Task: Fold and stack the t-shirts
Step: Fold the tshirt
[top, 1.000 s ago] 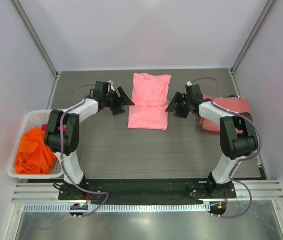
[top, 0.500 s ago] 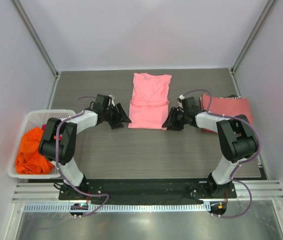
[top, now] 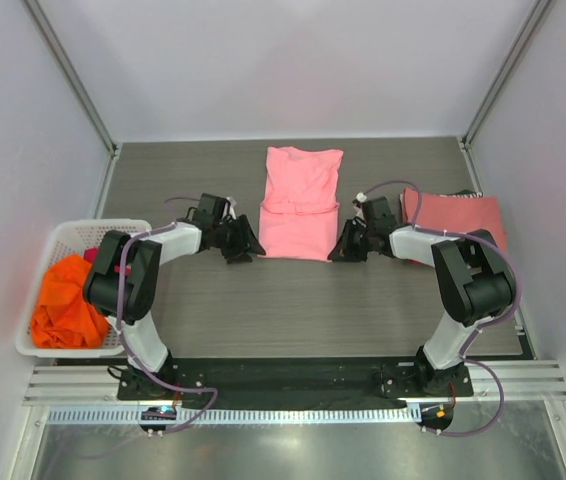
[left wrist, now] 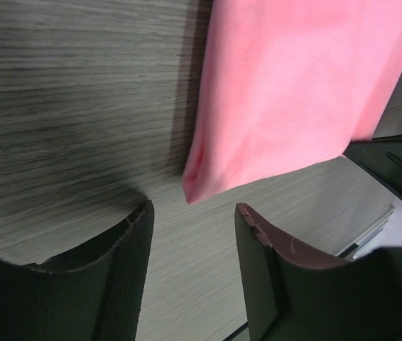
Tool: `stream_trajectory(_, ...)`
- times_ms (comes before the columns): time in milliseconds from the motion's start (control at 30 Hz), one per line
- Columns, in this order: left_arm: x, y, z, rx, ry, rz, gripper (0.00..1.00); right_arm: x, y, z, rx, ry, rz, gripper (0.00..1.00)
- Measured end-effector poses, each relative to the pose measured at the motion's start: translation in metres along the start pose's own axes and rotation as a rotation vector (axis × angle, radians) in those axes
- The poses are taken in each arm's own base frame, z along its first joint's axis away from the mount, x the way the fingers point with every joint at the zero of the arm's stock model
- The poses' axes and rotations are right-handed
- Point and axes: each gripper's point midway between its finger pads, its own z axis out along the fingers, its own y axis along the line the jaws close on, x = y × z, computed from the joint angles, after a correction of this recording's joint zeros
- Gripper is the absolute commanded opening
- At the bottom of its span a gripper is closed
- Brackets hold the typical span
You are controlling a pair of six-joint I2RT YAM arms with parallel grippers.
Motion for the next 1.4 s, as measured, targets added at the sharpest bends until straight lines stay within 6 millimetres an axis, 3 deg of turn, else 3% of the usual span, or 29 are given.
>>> stream_trajectory(167,0.002,-0.003,0.010,-0.001,0.023,0.010,0.35,0.001,-0.001,0.000,0.001,0.002,0.000,0.02)
stream_trajectory(300,0.001,-0.006,0.021,0.014,0.035,0.012,0.00,0.002,-0.001,0.000,-0.002,0.004,0.000,0.01)
stream_trajectory(500,0.002,-0.009,0.022,0.035,0.048,0.009,0.00,0.002,0.003,-0.009,-0.001,0.001,-0.009,0.01)
stream_trajectory(633,0.003,-0.011,0.010,0.032,0.052,-0.002,0.00,-0.006,0.016,-0.026,-0.007,-0.004,-0.015,0.01)
stream_trajectory(833,-0.009,-0.055,-0.051,0.119,-0.044,0.054,0.00,-0.040,0.063,-0.079,-0.078,-0.118,-0.071,0.01)
stream_trajectory(967,-0.011,-0.085,-0.099,0.199,-0.130,0.110,0.00,-0.048,0.089,-0.124,-0.134,-0.202,-0.114,0.01)
stream_trajectory(1067,0.007,-0.086,-0.116,0.222,-0.139,0.126,0.00,-0.037,0.092,-0.140,-0.151,-0.203,-0.119,0.01)
stream_trajectory(1267,0.065,-0.068,-0.124,0.212,-0.055,0.104,0.00,0.016,0.074,-0.155,-0.151,-0.124,-0.093,0.01)
stream_trajectory(1400,0.092,-0.075,-0.132,0.236,-0.019,0.114,0.00,0.036,0.070,-0.170,-0.153,-0.114,-0.093,0.01)
